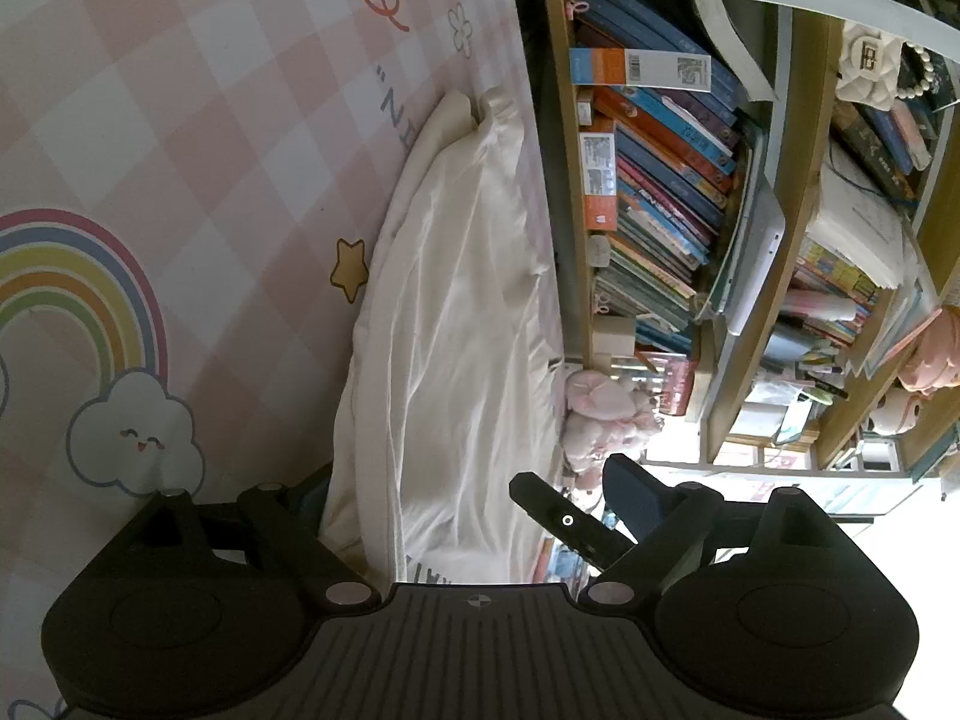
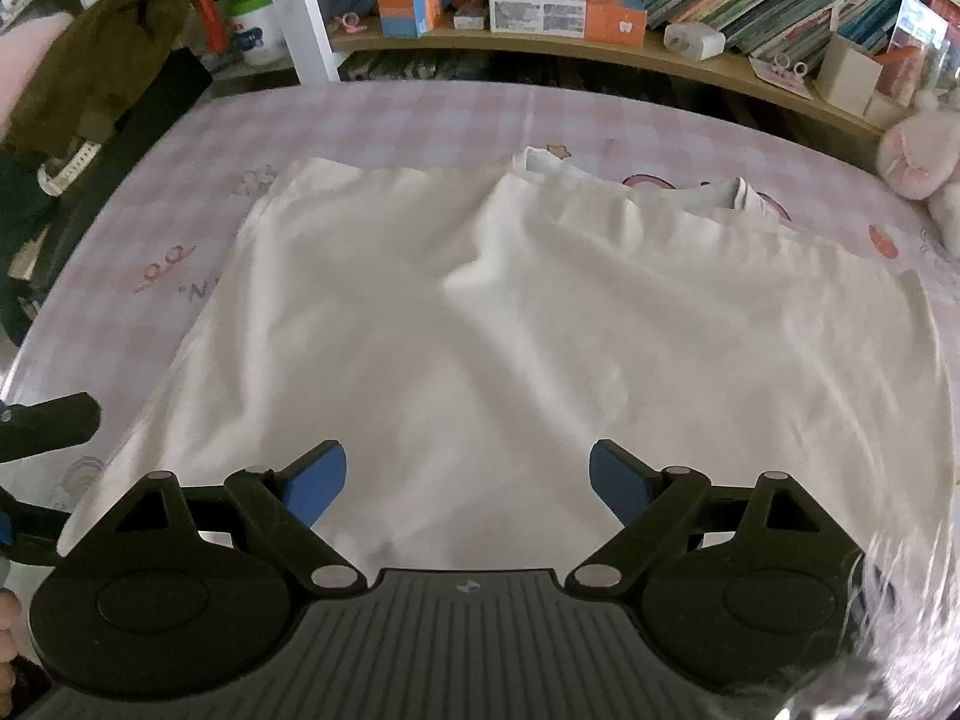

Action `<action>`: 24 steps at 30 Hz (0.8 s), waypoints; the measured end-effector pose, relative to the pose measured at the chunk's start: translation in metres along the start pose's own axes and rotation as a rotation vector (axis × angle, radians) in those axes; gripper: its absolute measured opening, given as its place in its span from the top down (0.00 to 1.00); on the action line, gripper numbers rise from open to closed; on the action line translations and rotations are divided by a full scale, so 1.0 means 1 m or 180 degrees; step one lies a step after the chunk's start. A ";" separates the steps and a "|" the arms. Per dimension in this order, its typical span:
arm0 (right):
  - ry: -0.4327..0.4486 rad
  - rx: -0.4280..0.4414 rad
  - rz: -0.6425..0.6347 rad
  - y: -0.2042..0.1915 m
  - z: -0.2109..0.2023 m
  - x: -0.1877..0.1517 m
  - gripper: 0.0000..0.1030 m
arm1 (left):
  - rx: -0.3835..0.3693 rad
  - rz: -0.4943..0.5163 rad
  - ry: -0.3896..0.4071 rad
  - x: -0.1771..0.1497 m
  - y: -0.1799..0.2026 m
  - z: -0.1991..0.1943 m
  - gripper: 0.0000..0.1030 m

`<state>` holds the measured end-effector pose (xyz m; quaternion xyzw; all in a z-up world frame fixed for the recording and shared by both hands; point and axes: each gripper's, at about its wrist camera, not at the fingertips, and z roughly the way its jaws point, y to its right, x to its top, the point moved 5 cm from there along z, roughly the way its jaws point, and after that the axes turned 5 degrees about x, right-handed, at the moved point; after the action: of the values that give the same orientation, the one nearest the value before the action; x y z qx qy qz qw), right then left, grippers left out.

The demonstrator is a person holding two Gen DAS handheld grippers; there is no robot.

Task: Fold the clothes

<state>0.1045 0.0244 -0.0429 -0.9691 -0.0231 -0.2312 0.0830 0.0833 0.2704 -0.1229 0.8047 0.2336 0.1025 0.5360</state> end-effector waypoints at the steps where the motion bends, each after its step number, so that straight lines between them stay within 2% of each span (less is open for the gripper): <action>1: -0.0026 0.0016 -0.0005 -0.001 0.001 0.002 0.14 | 0.0007 -0.0001 0.0000 0.000 0.000 0.000 0.13; 12: -0.0144 -0.0069 -0.0261 -0.022 0.015 0.045 0.13 | 0.0177 0.0011 0.0054 -0.003 -0.001 -0.002 0.24; 16: -0.0171 0.0024 -0.0303 -0.039 0.022 0.062 0.13 | 0.0312 0.0044 0.0114 -0.005 -0.004 -0.004 0.40; 21: -0.0193 0.0187 -0.0324 -0.069 0.035 0.079 0.13 | 0.0448 -0.0009 0.0193 -0.006 -0.009 -0.006 0.56; 22: -0.0205 0.0220 -0.0330 -0.076 0.039 0.081 0.13 | 0.0483 -0.0003 0.0192 -0.006 -0.010 -0.006 0.62; 23: -0.0225 0.0247 -0.0341 -0.082 0.043 0.083 0.13 | 0.0514 0.0011 0.0181 -0.007 -0.011 -0.005 0.77; 24: -0.0250 0.0268 -0.0354 -0.088 0.047 0.085 0.13 | 0.0541 0.0058 0.0161 -0.009 -0.010 -0.004 0.84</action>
<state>0.1940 0.1201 -0.0329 -0.9702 -0.0899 -0.1962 0.1097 0.0716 0.2724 -0.1293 0.8465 0.2477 0.1075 0.4588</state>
